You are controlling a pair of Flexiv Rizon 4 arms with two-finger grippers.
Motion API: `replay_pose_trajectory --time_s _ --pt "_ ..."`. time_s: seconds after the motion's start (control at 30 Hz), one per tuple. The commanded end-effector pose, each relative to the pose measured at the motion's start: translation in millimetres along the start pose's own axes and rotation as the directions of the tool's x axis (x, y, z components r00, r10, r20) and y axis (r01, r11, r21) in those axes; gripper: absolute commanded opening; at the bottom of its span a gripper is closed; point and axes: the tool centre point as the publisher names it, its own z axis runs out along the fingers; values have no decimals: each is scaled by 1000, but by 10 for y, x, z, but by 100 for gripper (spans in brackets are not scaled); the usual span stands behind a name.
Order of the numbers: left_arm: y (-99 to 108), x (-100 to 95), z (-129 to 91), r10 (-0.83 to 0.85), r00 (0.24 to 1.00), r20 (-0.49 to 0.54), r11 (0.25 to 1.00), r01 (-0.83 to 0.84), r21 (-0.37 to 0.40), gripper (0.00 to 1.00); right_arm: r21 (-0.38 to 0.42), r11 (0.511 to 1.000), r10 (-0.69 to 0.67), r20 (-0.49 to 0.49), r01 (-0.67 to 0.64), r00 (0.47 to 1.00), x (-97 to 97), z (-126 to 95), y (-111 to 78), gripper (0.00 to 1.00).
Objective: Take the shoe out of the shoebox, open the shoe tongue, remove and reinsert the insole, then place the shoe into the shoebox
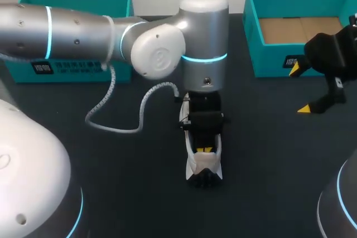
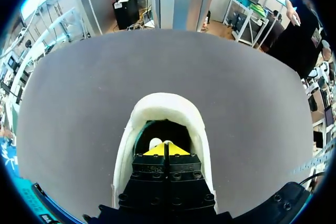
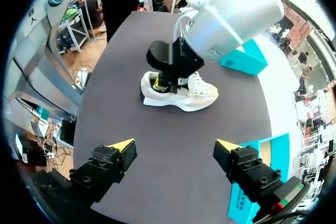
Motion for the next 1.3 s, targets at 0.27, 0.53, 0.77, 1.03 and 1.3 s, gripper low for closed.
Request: replay_pose_trajectory --time_s 0.27,0.53,0.77,1.03,1.3 --pt "-114 -45 -268 52 997 49 998 -51 -23 0 3 1000 1 -1 -1 1000 -6 15 8 100" --pt "-132 -152 -98 104 987 121 994 -108 23 0 3 1000 1 -1 -1 1000 -6 15 8 100" --pt "-29 -221 120 91 984 151 996 -93 8 0 3 1000 1 -1 -1 1000 -6 15 8 100" --pt "57 -145 336 57 993 102 998 -58 8 0 3 1000 1 -1 -1 1000 -6 15 8 100" --pt "24 55 84 49 990 134 999 -47 -20 0 3 1000 1 -1 -1 1000 -6 15 8 100"
